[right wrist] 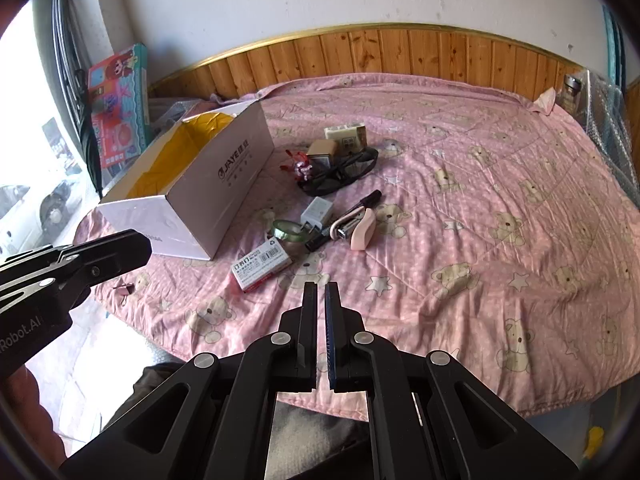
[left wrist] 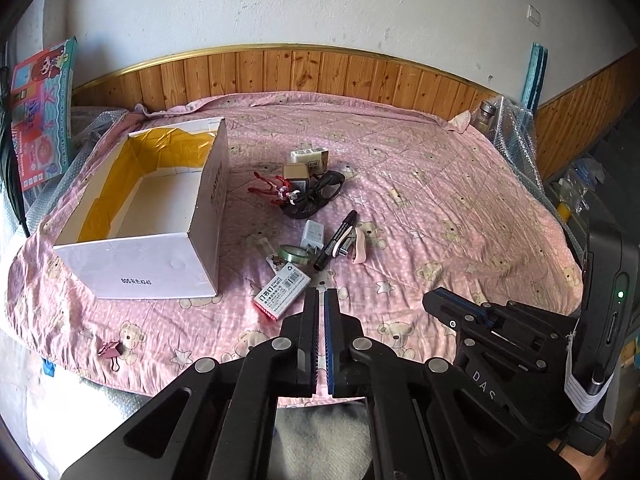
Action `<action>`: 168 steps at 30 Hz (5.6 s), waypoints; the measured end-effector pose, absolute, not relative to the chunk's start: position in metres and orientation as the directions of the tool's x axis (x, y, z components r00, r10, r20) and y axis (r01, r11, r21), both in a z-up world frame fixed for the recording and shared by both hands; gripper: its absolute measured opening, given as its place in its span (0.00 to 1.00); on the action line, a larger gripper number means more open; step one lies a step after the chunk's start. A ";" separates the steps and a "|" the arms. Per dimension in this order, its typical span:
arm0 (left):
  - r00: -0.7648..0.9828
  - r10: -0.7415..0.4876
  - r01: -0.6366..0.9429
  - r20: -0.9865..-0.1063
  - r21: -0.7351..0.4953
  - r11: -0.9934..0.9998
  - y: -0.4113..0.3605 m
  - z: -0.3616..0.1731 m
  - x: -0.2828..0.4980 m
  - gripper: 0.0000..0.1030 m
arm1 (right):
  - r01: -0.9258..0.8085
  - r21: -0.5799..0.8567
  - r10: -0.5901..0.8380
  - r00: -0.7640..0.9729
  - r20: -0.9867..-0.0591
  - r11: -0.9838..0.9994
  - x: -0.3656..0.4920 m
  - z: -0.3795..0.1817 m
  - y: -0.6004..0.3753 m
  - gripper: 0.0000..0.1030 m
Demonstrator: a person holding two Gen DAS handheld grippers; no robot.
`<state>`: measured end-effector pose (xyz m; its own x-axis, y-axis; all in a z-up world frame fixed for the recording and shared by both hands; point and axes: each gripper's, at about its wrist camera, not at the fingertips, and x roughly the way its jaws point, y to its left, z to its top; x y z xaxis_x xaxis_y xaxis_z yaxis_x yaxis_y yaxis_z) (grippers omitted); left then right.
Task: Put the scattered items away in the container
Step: 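Reach the left tool to the white staples box while the right tool approaches the pink stapler, then close the left gripper on the staples box while the right gripper grasps the pink stapler, then carry the staples box and pink stapler with both tools over the cardboard box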
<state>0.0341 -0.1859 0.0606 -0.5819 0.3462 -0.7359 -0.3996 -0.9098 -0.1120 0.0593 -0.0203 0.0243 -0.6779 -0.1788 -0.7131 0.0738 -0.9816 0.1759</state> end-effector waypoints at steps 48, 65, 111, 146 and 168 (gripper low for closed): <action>-0.303 0.383 -0.406 -0.873 -0.245 -0.880 -0.193 -0.097 -0.096 0.48 | -0.071 0.299 -0.228 -0.490 -0.842 -0.952 -0.105 -0.081 0.028 0.20; -0.278 0.478 -0.396 -0.833 -0.354 -0.847 -0.191 -0.094 -0.113 0.44 | -0.148 0.224 -0.100 -0.578 -0.810 -0.963 -0.084 -0.056 0.075 0.08; -0.343 0.408 -0.387 -0.846 -0.269 -0.882 -0.191 -0.098 -0.106 0.49 | 0.195 0.404 -0.445 -0.501 -0.742 -0.894 -0.088 -0.095 -0.010 0.37; -0.385 0.375 -0.365 -0.843 -0.234 -0.901 -0.205 -0.036 -0.072 0.38 | 0.183 0.195 -0.267 -0.612 -0.745 -0.964 -0.036 -0.035 -0.027 0.27; -0.512 0.427 -0.367 -0.745 -0.260 -0.893 -0.221 0.032 -0.073 0.38 | 0.257 0.148 -0.284 -0.652 -0.703 -0.955 -0.046 0.032 -0.053 0.27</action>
<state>-0.0734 -0.2211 0.0317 -0.5118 0.4274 -0.7452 -0.3674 -0.8930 -0.2598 -0.0465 -0.0532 0.0323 -0.6524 -0.2843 -0.7025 0.2569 -0.9551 0.1480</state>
